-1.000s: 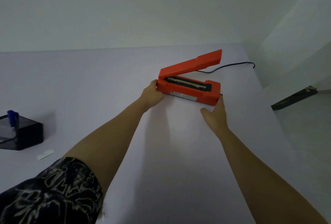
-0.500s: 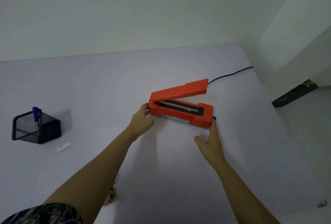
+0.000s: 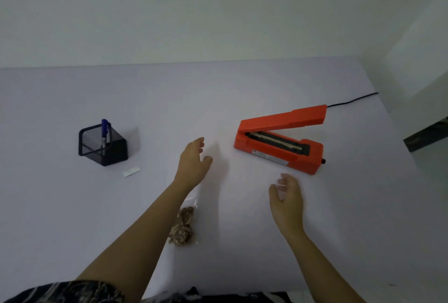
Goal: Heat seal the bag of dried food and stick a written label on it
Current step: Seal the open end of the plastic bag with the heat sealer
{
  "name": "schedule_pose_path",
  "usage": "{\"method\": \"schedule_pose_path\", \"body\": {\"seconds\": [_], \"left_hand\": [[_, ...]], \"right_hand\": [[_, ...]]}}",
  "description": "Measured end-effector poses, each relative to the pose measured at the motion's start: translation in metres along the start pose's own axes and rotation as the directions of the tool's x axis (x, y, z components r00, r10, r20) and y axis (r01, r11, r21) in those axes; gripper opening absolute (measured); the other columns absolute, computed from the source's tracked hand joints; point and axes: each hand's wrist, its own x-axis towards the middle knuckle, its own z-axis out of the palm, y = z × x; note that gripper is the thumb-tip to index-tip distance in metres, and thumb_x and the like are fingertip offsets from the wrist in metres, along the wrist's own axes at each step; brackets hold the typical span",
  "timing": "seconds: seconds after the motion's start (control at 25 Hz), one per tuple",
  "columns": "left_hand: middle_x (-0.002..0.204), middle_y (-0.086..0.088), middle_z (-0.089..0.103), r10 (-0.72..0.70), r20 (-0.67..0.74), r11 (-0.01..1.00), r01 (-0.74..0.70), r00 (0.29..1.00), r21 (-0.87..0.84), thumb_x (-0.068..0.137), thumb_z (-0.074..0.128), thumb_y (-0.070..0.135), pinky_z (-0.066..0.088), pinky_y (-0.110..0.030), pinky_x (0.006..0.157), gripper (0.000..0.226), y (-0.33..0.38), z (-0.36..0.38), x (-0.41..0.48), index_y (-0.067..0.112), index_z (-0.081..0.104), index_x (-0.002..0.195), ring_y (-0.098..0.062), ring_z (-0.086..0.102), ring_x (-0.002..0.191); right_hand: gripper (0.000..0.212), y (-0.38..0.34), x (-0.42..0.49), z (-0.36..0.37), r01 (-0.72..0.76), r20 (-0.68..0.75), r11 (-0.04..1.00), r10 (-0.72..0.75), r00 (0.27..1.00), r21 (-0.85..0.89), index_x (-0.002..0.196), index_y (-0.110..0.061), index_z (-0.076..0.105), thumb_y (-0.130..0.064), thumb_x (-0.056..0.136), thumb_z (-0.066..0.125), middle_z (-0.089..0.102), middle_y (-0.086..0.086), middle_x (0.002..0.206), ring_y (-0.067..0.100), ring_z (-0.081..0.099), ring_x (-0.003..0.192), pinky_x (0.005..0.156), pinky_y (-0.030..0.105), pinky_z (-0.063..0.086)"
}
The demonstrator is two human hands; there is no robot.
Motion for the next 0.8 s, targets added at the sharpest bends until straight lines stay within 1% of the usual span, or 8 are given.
{"method": "schedule_pose_path", "body": {"seconds": [0.08, 0.2, 0.32, 0.4, 0.52, 0.6, 0.68, 0.8], "left_hand": [[0.132, -0.015, 0.051, -0.118, -0.09, 0.992, 0.122, 0.989, 0.031, 0.09, 0.057, 0.013, 0.041, -0.032, 0.097, 0.051, -0.039, -0.021, -0.015, 0.004, 0.04, 0.137, -0.026, 0.052, 0.115], [0.124, -0.018, 0.054, -0.325, -0.101, 0.942, 0.331, 0.94, 0.054, 0.088, 0.059, 0.019, 0.043, -0.036, 0.094, 0.048, -0.089, -0.039, -0.035, 0.001, 0.046, 0.131, -0.03, 0.054, 0.11], [0.111, -0.018, 0.059, -0.386, -0.069, 0.918, 0.39, 0.92, 0.066, 0.086, 0.061, 0.028, 0.045, -0.035, 0.085, 0.044, -0.113, -0.039, -0.044, -0.001, 0.054, 0.119, -0.031, 0.057, 0.102], [0.111, -0.014, 0.059, -0.427, -0.066, 0.904, 0.427, 0.902, -0.008, 0.086, 0.062, 0.033, 0.046, -0.034, 0.086, 0.047, -0.115, -0.036, -0.048, 0.001, 0.053, 0.119, -0.029, 0.057, 0.102], [0.104, -0.007, 0.055, -0.512, -0.016, 0.838, 0.495, 0.859, -0.229, 0.084, 0.066, 0.037, 0.049, -0.037, 0.089, 0.049, -0.111, -0.034, -0.051, 0.006, 0.05, 0.119, -0.026, 0.057, 0.1], [0.102, -0.004, 0.054, -0.527, 0.033, 0.794, 0.505, 0.849, -0.338, 0.084, 0.067, 0.036, 0.049, -0.032, 0.084, 0.044, -0.111, -0.034, -0.053, 0.011, 0.052, 0.116, -0.024, 0.057, 0.097], [0.093, -0.003, 0.059, -0.459, 0.102, 0.781, 0.455, 0.883, -0.428, 0.085, 0.066, 0.032, 0.049, -0.028, 0.076, 0.029, -0.112, -0.034, -0.053, 0.011, 0.061, 0.104, -0.021, 0.06, 0.087], [0.067, 0.003, 0.058, -0.32, 0.181, 0.776, 0.367, 0.93, -0.513, 0.09, 0.061, 0.024, 0.043, -0.02, 0.062, 0.019, -0.099, -0.033, -0.053, 0.012, 0.065, 0.075, -0.011, 0.052, 0.063]], "right_hand": [[0.026, -0.009, -0.018, 0.038, -0.031, 0.22, 0.999, 0.033, 0.975, -0.011, 0.115, -0.012, 0.054, -0.014, 0.089, 0.056, 0.061, 0.004, 0.098, 0.019, 0.058, 0.089, 0.076, 0.023, 0.044], [0.031, -0.028, -0.027, 0.087, -0.008, 0.396, 0.992, 0.058, 0.916, -0.127, 0.117, -0.009, 0.057, -0.025, 0.09, 0.056, 0.065, 0.007, 0.103, 0.016, 0.058, 0.089, 0.08, 0.022, 0.043], [0.039, -0.04, -0.025, 0.125, -0.017, 0.467, 0.98, 0.11, 0.877, -0.199, 0.114, -0.005, 0.06, -0.035, 0.088, 0.059, 0.067, 0.007, 0.106, 0.021, 0.061, 0.099, 0.089, 0.027, 0.044], [0.039, -0.044, -0.021, 0.145, -0.061, 0.489, 0.974, 0.164, 0.857, -0.22, 0.104, -0.007, 0.065, -0.039, 0.082, 0.064, 0.071, 0.007, 0.101, 0.023, 0.064, 0.098, 0.093, 0.034, 0.048], [0.012, -0.046, -0.02, 0.156, -0.179, 0.523, 0.977, 0.215, 0.824, -0.12, 0.076, -0.015, 0.067, -0.027, 0.078, 0.069, 0.071, 0.005, 0.079, 0.019, 0.065, 0.078, 0.085, 0.038, 0.054], [0.007, -0.046, -0.022, 0.151, -0.223, 0.554, 0.974, 0.201, 0.808, -0.028, 0.074, -0.018, 0.066, -0.018, 0.081, 0.067, 0.068, 0.006, 0.078, 0.013, 0.062, 0.07, 0.071, 0.028, 0.054], [0.002, -0.047, -0.023, 0.142, -0.26, 0.584, 0.964, 0.181, 0.791, 0.054, 0.082, -0.015, 0.066, -0.014, 0.084, 0.065, 0.067, 0.005, 0.08, 0.01, 0.061, 0.069, 0.063, 0.017, 0.05], [0.004, -0.045, -0.019, 0.122, -0.368, 0.609, 0.919, 0.21, 0.764, 0.144, 0.087, -0.014, 0.066, -0.015, 0.087, 0.062, 0.067, 0.002, 0.084, 0.011, 0.063, 0.076, 0.064, 0.017, 0.048]]}}
